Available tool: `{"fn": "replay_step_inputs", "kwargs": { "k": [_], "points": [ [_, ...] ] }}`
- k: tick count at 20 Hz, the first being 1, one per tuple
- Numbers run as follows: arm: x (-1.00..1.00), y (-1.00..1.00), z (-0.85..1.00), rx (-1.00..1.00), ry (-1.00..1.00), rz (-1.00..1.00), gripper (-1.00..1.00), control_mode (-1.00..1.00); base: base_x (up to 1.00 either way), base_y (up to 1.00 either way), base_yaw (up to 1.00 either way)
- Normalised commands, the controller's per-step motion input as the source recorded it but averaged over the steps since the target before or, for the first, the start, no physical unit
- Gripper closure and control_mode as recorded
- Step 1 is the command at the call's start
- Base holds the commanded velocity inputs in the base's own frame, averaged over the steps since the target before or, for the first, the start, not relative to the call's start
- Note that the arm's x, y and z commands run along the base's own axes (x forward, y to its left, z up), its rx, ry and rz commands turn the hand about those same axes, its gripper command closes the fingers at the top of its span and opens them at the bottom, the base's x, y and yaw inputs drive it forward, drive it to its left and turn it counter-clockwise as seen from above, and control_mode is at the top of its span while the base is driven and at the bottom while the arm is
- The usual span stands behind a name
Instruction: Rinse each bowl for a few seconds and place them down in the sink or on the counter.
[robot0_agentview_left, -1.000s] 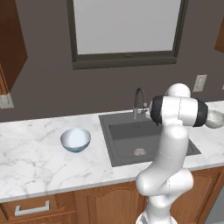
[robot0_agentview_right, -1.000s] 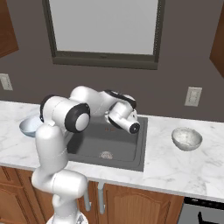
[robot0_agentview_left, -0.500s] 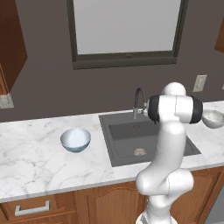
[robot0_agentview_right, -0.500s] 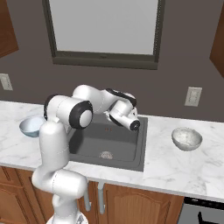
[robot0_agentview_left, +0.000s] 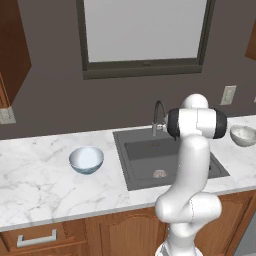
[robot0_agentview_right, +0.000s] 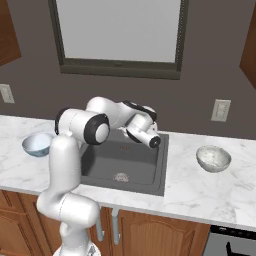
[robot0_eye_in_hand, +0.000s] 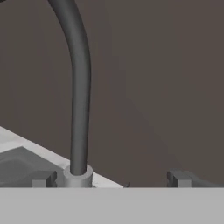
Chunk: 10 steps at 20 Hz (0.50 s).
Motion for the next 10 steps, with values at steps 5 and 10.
{"fn": "replay_step_inputs", "kwargs": {
  "k": [5,10],
  "points": [
    [0.20,-0.02,-0.09,0.00,0.00,0.00,-1.00,-1.00,0.00,0.00,0.00],
    [0.20,-0.02,-0.11,0.00,0.00,0.00,-1.00,-1.00,0.00,0.00,0.00]
  ]
}}
